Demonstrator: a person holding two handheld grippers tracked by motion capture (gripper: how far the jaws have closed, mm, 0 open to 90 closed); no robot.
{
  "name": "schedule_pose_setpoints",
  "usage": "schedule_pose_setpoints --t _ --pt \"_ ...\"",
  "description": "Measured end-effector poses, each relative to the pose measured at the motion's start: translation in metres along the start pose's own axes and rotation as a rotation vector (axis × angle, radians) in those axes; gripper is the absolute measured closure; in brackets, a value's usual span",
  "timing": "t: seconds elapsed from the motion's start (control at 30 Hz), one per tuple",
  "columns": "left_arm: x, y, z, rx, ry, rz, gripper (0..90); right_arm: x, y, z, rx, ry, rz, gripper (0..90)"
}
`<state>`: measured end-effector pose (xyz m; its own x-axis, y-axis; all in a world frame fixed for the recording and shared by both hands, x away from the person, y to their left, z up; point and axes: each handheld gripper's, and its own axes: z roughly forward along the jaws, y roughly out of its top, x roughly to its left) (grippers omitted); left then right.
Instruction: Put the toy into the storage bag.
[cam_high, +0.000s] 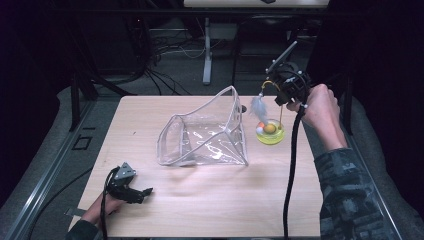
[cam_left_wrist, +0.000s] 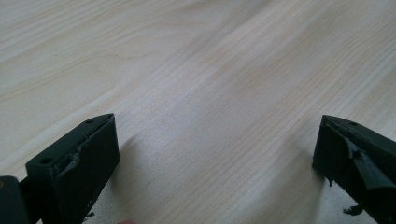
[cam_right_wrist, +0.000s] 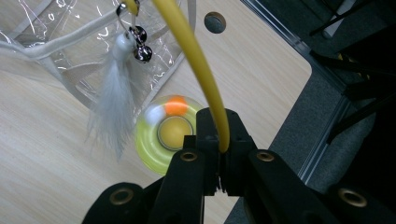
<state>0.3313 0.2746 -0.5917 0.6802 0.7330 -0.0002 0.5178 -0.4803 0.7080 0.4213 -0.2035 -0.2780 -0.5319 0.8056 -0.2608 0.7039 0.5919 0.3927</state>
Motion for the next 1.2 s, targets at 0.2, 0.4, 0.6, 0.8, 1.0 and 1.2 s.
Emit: schedule_pose_setpoints --t 0.2,0.4,0.6,0.8,1.0,1.2 --pt "0.000 0.000 0.000 0.000 0.000 0.000 0.2 0.001 0.006 -0.009 -0.003 -0.013 -0.021 87.9" --pt "0.000 0.000 0.000 0.000 0.000 0.000 0.2 0.001 0.010 -0.015 -0.017 -0.019 -0.025 87.9" --pt "0.000 0.000 0.000 0.000 0.000 0.000 0.2 0.000 0.015 -0.022 -0.019 -0.025 -0.024 87.9" --pt "0.000 0.000 0.000 0.000 0.000 0.000 0.2 0.000 0.020 -0.029 -0.034 -0.031 -0.022 87.9" --pt "0.000 0.000 0.000 0.000 0.000 0.000 0.2 0.001 0.028 -0.040 -0.056 -0.043 -0.031 87.9" --pt "0.000 0.000 0.000 0.000 0.000 0.001 0.2 0.003 0.036 -0.054 -0.090 -0.039 -0.029 87.9"
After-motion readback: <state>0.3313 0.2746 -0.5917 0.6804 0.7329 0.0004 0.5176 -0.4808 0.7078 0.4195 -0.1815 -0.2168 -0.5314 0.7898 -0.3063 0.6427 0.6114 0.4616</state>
